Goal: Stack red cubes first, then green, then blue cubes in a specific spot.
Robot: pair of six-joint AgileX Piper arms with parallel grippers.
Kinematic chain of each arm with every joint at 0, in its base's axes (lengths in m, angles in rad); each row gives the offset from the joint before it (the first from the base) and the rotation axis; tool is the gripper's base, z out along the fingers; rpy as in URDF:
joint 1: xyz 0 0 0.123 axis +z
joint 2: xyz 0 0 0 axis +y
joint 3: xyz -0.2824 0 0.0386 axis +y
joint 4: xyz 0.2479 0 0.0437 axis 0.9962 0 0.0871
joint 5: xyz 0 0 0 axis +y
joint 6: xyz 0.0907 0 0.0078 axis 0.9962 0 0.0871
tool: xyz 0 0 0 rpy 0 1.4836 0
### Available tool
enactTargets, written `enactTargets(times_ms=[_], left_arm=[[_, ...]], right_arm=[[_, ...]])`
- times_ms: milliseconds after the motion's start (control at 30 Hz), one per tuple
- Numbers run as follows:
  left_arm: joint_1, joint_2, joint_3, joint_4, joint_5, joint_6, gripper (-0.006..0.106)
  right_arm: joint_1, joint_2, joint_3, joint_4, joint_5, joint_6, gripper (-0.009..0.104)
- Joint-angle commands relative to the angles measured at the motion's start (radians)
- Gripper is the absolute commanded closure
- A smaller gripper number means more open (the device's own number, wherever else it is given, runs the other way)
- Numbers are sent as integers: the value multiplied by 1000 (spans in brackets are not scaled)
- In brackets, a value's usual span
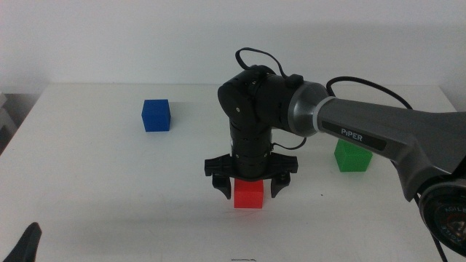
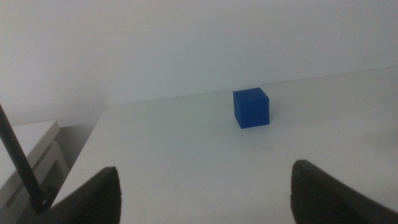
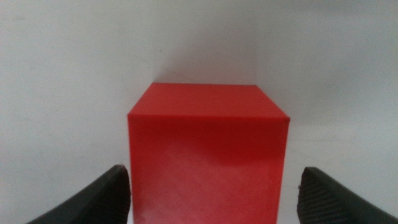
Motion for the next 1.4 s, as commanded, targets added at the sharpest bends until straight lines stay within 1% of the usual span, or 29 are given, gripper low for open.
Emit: enactTargets(times_ms=[0, 100, 200, 467, 600, 667, 767, 900, 1000, 1067, 1267, 1367], left_arm=[[-1, -16, -3, -4, -87, -4, 7], [-1, -16, -3, -4, -87, -4, 7], [-1, -16, -3, -4, -87, -4, 7], [-1, -16, -3, -4, -87, -4, 7], [-1, -16, -3, -4, -87, -4, 7], [-1, -16, -3, -4, -87, -4, 7], [-1, -16, -3, -4, -87, -4, 7], [-1, -16, -3, -4, -87, -4, 7], [-1, -16, -3, -4, -87, -4, 7], [-1, -16, -3, -4, -87, -4, 7], [-1, -16, -3, -4, -87, -4, 7], [-1, -16, -3, -4, -87, -4, 7]], right_arm=[[5, -85, -23, -12, 19, 1, 1], [10, -104, -28, -25, 37, 2, 1], [12, -107, -63, -33, 90, 3, 1], [28, -171, -144, -23, 88, -4, 1], [1, -237, -139, -29, 88, -23, 1], [-22, -279, -138, -49, 88, -58, 1], [-71, -342, -123, -80, 88, -118, 1], [-184, -390, -70, -81, 88, -224, 1], [-295, -397, -23, -68, 87, -296, 1], [-347, -387, -2, -67, 80, -352, 2], [-458, -315, 6, -66, 78, -468, 5], [-486, -276, 6, -48, 81, -491, 7]])
